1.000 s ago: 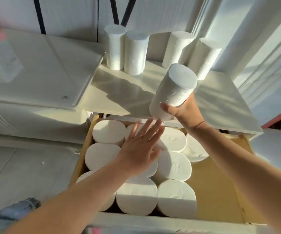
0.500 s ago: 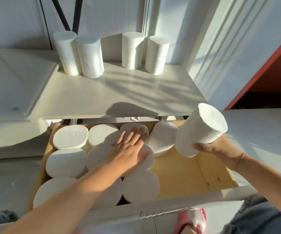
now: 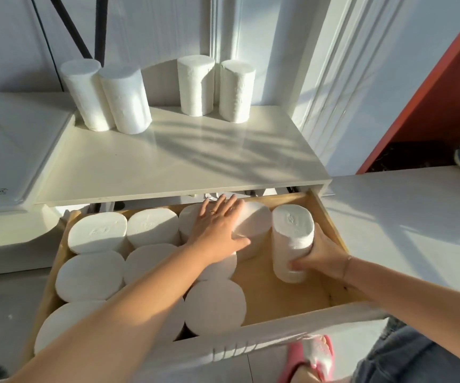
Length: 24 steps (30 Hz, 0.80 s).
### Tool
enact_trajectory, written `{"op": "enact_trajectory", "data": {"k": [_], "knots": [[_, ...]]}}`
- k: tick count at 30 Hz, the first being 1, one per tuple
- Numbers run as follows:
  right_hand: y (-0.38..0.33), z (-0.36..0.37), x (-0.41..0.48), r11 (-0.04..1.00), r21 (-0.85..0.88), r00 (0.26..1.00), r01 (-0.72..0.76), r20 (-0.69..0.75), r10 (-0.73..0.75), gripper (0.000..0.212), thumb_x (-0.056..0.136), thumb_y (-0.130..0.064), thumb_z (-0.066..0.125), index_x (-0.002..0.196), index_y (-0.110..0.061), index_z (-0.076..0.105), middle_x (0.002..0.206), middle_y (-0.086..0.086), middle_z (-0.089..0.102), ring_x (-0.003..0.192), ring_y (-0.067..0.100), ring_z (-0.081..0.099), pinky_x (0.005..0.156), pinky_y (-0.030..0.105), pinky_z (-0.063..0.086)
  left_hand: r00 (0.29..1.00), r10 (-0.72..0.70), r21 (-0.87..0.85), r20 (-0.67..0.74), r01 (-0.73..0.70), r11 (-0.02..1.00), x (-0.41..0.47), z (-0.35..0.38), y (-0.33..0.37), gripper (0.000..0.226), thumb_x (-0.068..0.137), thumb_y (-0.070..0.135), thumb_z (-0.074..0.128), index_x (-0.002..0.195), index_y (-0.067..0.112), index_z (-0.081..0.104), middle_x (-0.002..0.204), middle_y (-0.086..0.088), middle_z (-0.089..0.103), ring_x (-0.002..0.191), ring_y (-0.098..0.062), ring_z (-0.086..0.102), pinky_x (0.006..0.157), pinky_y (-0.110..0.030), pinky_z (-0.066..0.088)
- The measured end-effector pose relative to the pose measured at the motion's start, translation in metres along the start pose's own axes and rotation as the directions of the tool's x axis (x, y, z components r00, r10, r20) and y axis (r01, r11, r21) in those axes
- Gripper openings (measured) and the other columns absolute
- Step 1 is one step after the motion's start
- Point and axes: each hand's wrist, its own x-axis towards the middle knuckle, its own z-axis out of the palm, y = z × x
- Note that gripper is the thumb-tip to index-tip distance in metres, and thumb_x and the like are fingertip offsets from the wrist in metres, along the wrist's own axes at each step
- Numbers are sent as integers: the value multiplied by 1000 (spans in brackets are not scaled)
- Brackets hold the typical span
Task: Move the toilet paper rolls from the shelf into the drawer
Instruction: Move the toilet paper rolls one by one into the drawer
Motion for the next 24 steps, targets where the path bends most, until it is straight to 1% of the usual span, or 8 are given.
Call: {"op": "enact_trajectory", "data": {"k": [3, 6, 10, 14, 15, 19, 21, 24], "knots": [[12, -4, 9, 980, -181, 995, -79, 44, 89, 110, 57, -17, 87, 143, -22, 18, 128, -1, 44, 122, 19, 45, 98, 33, 42, 1000, -7, -17, -27, 6, 1000, 10, -2, 1, 82, 77, 54, 56, 145, 26, 19, 156, 8, 18, 144, -13, 8, 115, -39, -4], [15, -1, 10, 976, -192, 981, -102, 146, 131, 115, 67, -14, 86, 148, -23, 4, 134, -1, 38, 127, 19, 40, 105, 35, 39, 999, -9, -19, -53, 8, 1000, 11, 0, -1, 78, 78, 51, 56, 144, 27, 21, 155, 9, 22, 143, -13, 12, 114, -37, -3], [-1, -4, 6, 964, 17, 941, -265, 223, 254, 116, 56, -22, 87, 147, -30, 15, 140, 3, 40, 127, 23, 45, 108, 45, 43, 999, -29, -25, -39, 28, 999, 9, 2, 0, 74, 84, 45, 56, 145, 28, 17, 156, 11, 17, 144, -13, 7, 115, -38, -6], [-27, -32, 6, 903, 89, 792, -419, 522, 316, 108, 50, -47, 91, 139, -39, 29, 137, 4, 48, 121, 29, 57, 100, 47, 50, 999, -30, -35, -41, 29, 999, 8, 2, 2, 72, 86, 35, 58, 145, 29, 17, 155, 12, 17, 143, -15, 11, 116, -40, -5], [-33, -36, 9, 901, 71, 786, -429, 521, 333, 104, 54, -52, 87, 140, -39, 29, 138, 4, 46, 120, 30, 57, 99, 47, 51, 999, -25, -40, -47, 23, 999, 9, 2, 1, 73, 85, 32, 60, 145, 29, 18, 154, 12, 19, 142, -16, 15, 115, -40, -5], [-45, -29, 23, 895, -26, 843, -446, 324, 430, 70, 85, -53, 61, 145, -40, 26, 145, 9, 41, 116, 40, 59, 91, 49, 56, 996, -8, -35, -83, 5, 999, 11, -2, 3, 72, 79, 25, 64, 141, 28, 26, 149, 12, 29, 134, -17, 29, 112, -41, -1], [-43, -23, 25, 884, -37, 834, -466, 315, 453, 66, 86, -53, 60, 143, -36, 31, 138, 12, 49, 106, 38, 65, 85, 45, 59, 995, -13, -27, -100, 11, 1000, 11, -2, 4, 72, 78, 20, 63, 140, 28, 28, 148, 12, 30, 133, -16, 30, 112, -41, 0], [-37, -17, 21, 836, 92, 803, -540, 353, 480, 62, 86, -45, 64, 139, -29, 35, 130, 17, 52, 89, 37, 69, 80, 43, 61, 995, -5, -46, -101, 0, 999, 9, -1, 2, 71, 78, 17, 60, 139, 29, 27, 148, 12, 28, 134, -17, 28, 113, -41, -3]]}}
